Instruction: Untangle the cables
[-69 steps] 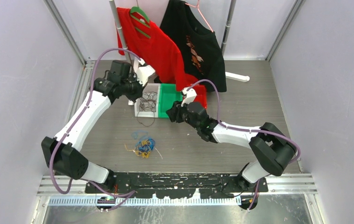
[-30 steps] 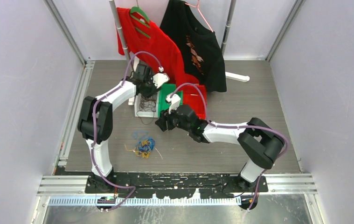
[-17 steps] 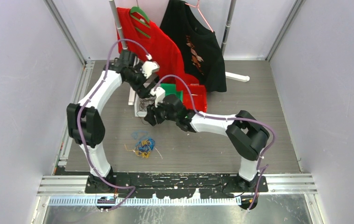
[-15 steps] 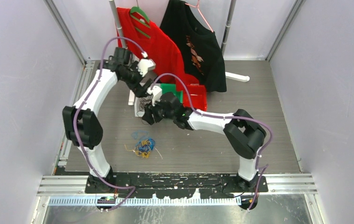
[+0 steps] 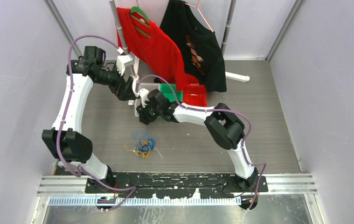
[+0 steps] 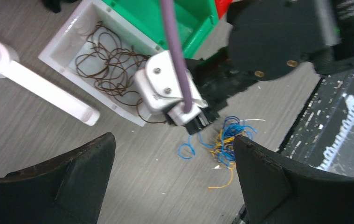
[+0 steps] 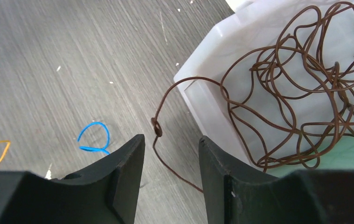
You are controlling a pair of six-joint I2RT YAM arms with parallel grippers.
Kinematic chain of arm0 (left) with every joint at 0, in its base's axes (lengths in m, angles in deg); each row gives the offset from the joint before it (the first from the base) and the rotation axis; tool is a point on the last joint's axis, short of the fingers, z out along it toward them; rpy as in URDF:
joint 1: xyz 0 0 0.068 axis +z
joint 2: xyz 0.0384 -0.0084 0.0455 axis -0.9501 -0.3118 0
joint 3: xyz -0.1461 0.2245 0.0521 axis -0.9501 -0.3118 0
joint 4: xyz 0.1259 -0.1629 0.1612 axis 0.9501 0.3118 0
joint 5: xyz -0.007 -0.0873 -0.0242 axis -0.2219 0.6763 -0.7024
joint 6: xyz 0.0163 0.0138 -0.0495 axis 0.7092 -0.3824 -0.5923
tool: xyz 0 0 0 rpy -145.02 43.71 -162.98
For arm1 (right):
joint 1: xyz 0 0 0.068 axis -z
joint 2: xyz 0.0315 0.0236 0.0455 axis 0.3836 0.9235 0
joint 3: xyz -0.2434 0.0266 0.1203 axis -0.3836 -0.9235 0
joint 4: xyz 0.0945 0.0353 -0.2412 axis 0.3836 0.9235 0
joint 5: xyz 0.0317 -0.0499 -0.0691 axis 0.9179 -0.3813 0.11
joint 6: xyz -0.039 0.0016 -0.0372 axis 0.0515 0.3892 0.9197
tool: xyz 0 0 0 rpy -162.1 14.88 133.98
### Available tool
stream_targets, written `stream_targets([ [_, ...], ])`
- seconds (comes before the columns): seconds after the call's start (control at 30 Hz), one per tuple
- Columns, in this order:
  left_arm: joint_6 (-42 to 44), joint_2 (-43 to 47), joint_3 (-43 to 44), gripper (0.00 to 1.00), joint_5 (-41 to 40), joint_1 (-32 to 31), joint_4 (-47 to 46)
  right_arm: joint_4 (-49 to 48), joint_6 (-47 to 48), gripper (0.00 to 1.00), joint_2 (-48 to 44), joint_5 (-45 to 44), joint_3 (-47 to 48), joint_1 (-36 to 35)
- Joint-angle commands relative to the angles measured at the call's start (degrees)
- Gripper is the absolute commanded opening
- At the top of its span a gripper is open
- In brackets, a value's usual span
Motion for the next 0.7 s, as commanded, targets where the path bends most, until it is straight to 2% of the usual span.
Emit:
stream_targets([
  [0.0, 0.59, 4.73, -2.75, 0.97, 5.5, 2.26, 3.2, 0.25, 3.06, 0.5, 0.82, -1.69, 4.75, 0.01],
  [0.13, 0.53, 6.1, -3.93, 0.96, 5.71, 6.22, 3.02, -1.86, 2.66, 0.33, 1.29, -4.07, 5.69, 0.07],
  [0.27, -0.7, 8.15, -6.25, 0.95, 6.14, 9.86, -0.07, -3.25, 2.06, 0.02, 0.95, -5.5, 6.82, 0.32],
  [0.67, 6.37, 12.03, -16.27, 0.93, 3.7, 11.24, -0.76, -3.64, -1.75, 0.01, 5.91, -9.11, 14.52, 4.23],
])
